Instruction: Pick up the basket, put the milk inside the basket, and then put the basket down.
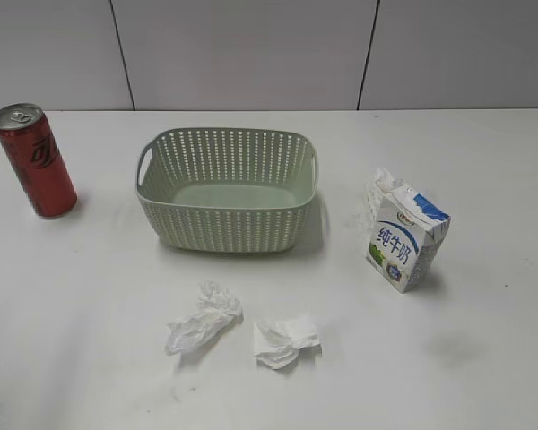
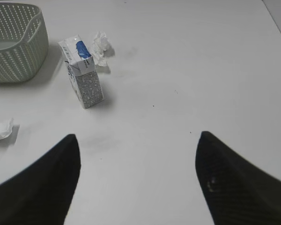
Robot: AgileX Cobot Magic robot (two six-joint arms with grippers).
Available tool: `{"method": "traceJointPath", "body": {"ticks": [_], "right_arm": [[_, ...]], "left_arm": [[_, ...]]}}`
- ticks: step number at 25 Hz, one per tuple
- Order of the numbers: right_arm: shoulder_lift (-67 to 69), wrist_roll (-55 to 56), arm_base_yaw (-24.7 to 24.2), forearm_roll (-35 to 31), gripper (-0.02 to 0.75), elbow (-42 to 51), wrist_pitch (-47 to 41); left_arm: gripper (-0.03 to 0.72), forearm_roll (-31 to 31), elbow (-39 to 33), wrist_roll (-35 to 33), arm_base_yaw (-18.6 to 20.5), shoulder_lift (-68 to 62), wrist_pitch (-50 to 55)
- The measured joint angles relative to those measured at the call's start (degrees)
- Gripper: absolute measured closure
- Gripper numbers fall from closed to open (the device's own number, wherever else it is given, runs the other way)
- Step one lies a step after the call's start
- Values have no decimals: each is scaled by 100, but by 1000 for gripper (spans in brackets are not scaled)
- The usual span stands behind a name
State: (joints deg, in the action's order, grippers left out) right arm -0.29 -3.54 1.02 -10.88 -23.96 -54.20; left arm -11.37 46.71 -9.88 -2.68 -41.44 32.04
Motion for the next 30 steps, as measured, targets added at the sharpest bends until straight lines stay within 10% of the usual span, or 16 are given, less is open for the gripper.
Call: {"method": "traceJointPath", "body": {"ticks": [14, 30], "right_arm": [[0, 0, 0, -11, 157, 0, 0], [0, 0, 0, -16, 158, 0, 0]], "left_arm": [[59, -40, 4277, 30, -1492, -5662, 2241], [144, -21, 4888, 231, -1497, -8407, 2077]]}}
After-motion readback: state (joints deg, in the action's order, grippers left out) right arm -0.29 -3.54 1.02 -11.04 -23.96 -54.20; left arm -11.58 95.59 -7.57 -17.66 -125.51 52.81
